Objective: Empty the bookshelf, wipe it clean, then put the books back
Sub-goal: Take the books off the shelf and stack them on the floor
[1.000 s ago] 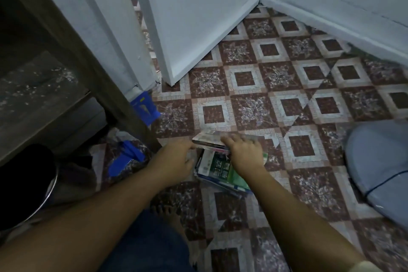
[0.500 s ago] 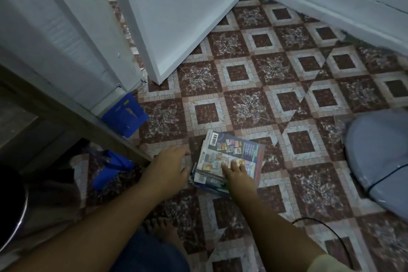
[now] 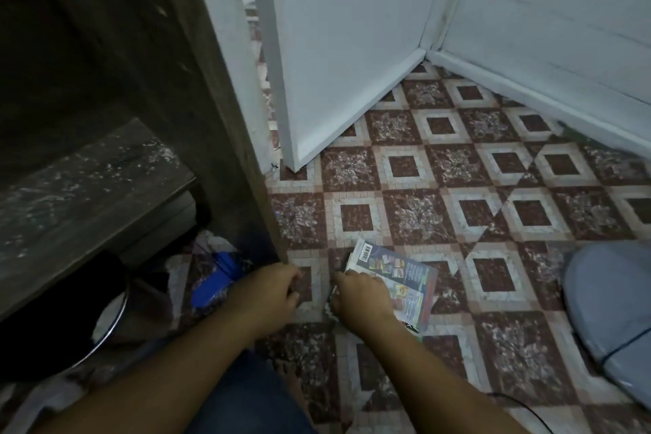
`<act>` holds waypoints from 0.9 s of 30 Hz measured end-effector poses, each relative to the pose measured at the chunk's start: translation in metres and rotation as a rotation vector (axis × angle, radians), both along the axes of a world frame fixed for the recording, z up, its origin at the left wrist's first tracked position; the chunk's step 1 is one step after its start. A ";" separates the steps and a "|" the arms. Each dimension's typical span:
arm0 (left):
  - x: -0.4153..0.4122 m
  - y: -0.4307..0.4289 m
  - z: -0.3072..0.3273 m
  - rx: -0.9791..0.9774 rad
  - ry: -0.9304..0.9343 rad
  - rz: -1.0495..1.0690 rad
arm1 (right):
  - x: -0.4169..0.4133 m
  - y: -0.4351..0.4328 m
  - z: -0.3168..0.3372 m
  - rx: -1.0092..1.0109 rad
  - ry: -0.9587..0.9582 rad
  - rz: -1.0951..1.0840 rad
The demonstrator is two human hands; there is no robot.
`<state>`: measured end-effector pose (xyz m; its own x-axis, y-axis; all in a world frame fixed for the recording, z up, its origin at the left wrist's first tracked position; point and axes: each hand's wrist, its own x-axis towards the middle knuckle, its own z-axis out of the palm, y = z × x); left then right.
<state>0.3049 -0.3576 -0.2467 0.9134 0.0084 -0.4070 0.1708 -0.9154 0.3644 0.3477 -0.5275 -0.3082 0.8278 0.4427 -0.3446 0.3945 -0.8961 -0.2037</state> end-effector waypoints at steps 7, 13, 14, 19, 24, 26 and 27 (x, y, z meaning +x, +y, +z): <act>-0.052 0.042 0.048 0.134 -0.155 0.057 | -0.019 0.033 0.082 0.125 -0.121 0.129; -0.119 0.089 0.085 0.209 -0.328 0.222 | -0.055 0.094 0.147 0.171 -0.218 0.310; -0.130 0.098 0.089 0.229 -0.345 0.255 | -0.062 0.108 0.157 0.183 -0.226 0.330; -0.195 0.157 0.110 0.312 -0.389 0.424 | -0.107 0.182 0.205 0.263 -0.275 0.475; -0.255 0.214 0.143 0.379 -0.470 0.624 | -0.151 0.254 0.241 0.339 -0.322 0.598; -0.281 0.237 0.157 0.413 -0.552 0.704 | -0.170 0.283 0.254 0.346 -0.335 0.663; -0.291 0.247 0.164 0.432 -0.586 0.738 | -0.177 0.295 0.261 0.355 -0.334 0.691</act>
<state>0.0135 -0.1106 -0.0828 0.6756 0.6859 0.2705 0.6440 -0.7276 0.2364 0.1704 -0.2324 -0.0474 0.3647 0.9226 0.1255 0.9197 -0.3359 -0.2031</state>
